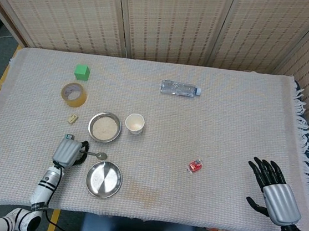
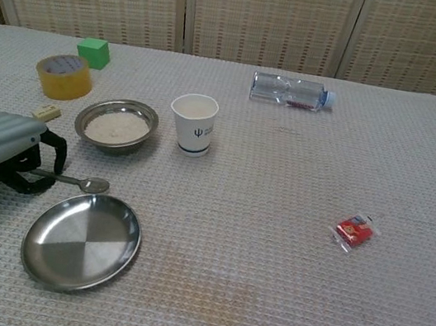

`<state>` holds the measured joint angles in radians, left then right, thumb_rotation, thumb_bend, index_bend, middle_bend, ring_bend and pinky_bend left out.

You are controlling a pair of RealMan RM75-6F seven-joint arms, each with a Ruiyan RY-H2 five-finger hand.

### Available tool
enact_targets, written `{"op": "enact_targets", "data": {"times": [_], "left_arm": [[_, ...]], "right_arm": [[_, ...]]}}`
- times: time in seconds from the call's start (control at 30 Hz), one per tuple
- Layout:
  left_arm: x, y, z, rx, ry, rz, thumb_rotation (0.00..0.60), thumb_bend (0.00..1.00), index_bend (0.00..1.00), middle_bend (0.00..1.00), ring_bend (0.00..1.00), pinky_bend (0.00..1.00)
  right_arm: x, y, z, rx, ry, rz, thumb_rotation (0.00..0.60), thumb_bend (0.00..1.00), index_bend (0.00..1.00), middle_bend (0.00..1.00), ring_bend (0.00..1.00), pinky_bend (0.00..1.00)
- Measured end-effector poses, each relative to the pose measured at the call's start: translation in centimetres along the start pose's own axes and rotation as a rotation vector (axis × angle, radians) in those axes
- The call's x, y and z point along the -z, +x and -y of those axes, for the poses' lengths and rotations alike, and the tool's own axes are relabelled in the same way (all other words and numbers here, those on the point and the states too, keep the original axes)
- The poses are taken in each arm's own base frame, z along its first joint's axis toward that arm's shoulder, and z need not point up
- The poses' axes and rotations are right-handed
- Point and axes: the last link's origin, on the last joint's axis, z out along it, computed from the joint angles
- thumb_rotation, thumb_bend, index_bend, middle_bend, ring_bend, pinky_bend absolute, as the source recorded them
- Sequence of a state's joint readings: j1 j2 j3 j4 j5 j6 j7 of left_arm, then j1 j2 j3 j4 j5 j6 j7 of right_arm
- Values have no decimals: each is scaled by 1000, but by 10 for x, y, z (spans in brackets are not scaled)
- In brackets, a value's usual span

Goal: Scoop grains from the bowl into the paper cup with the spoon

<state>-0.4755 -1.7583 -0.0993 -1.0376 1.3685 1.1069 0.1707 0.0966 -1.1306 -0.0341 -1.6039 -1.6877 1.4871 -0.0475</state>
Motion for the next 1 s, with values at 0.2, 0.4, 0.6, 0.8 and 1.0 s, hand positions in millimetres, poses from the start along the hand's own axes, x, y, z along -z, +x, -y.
{"op": "enact_targets", "data": {"times": [0.2,0.4,0.6,0.8,1.0], "left_arm": [[5,13,1,-10,-13,-51,600,382,765,1000,1000,1000],[13,35,-1,14,-28,-71,600,382,776,1000,1000,1000],[9,60,3,-21,0,-87,600,382,774,1000,1000,1000],[-6,81,7,-124,43,-111,600,381,774,1000,1000,1000],[-27,98,3,-263,87,-155,600,380,776,1000,1000,1000]], "right_arm": [[1,1,0,1,1,-2,600,93,0,0,0,0],[1,0,1,3,8,1,600,93,0,0,0,0],[3,1,3,4,13,-5,600,93,0,0,0,0],[4,2,2,5,13,-11,600,92,0,0,0,0],[3,1,2,13,13,-2,600,93,0,0,0,0]]}}
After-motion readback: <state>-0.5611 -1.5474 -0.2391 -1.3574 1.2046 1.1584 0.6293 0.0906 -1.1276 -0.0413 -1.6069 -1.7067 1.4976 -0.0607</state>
